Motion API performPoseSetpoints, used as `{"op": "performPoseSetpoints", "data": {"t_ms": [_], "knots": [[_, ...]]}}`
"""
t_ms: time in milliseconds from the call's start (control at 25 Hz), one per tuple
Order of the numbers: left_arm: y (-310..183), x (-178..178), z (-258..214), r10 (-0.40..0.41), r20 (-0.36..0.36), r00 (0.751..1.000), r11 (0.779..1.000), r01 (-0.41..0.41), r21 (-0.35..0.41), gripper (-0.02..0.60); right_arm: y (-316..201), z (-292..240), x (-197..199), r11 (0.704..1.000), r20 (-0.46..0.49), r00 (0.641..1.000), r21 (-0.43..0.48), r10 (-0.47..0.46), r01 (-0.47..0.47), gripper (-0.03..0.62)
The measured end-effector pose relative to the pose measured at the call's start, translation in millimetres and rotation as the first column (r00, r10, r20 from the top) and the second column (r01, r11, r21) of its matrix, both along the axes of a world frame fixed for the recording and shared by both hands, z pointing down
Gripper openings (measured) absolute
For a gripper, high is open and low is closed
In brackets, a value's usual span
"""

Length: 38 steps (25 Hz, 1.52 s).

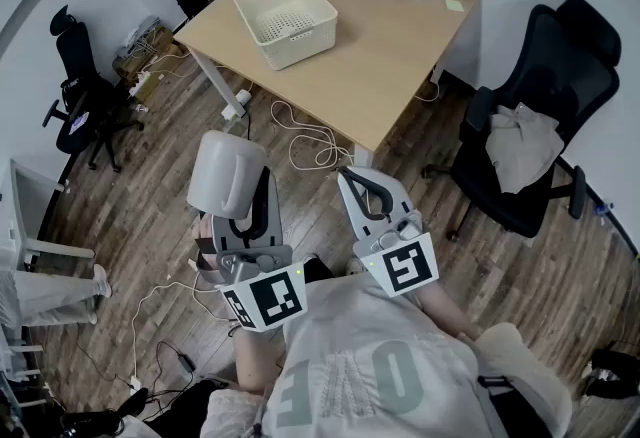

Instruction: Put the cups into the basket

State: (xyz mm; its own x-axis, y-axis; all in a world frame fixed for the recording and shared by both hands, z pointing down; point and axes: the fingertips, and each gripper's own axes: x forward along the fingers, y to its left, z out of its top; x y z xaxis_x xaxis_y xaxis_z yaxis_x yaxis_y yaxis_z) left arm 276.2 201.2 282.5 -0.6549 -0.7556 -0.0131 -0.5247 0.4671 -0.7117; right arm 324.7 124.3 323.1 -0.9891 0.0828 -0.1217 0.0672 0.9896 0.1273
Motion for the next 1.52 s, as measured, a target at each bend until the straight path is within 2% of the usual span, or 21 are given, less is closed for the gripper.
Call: {"op": "performPoseSetpoints", "data": {"t_ms": [200,480,760,920,1080,1160,1360,1520], "knots": [[-2,0,0,-0.019,-0.001,1.0,1.0,0.019,0.013,0.063,-9,2,2,1.0,-0.003,1.0,0.02,0.006,-0.006,-0.002],[-6,2,-5,-0.017,0.007,1.0,0.999,0.017,0.028,0.064,-25,2,5,0.999,0.02,0.999,-0.017,0.045,-0.045,-0.002],[-11,2,-7,-0.009,0.012,1.0,1.0,0.009,0.021,0.064,-20,7,1,0.998,0.005,0.999,0.046,0.033,-0.033,-0.002],[-9,-2,-10,-0.026,0.017,1.0,0.999,0.026,0.028,0.063,-27,8,-1,0.998,0.013,0.999,0.034,0.045,-0.045,-0.002],[-7,-9,-14,-0.05,0.032,0.998,0.999,0.05,0.011,0.063,-28,12,-4,1.0,0.006,1.0,-0.001,0.024,-0.024,-0.002],[-6,-13,-14,-0.051,0.024,0.998,0.998,0.05,0.03,0.064,-27,15,-5,1.0,-0.01,1.0,-0.019,0.01,-0.01,-0.002],[-14,-30,-7,-0.041,0.004,0.999,0.999,0.041,0.036,0.064,-37,16,-21,0.999,-0.025,0.999,0.01,0.038,-0.037,-0.002],[-22,-46,-5,-0.013,0.006,1.0,0.999,0.013,0.043,0.063,-44,13,-39,0.999,-0.031,0.999,-0.008,0.043,-0.044,-0.002]]}}
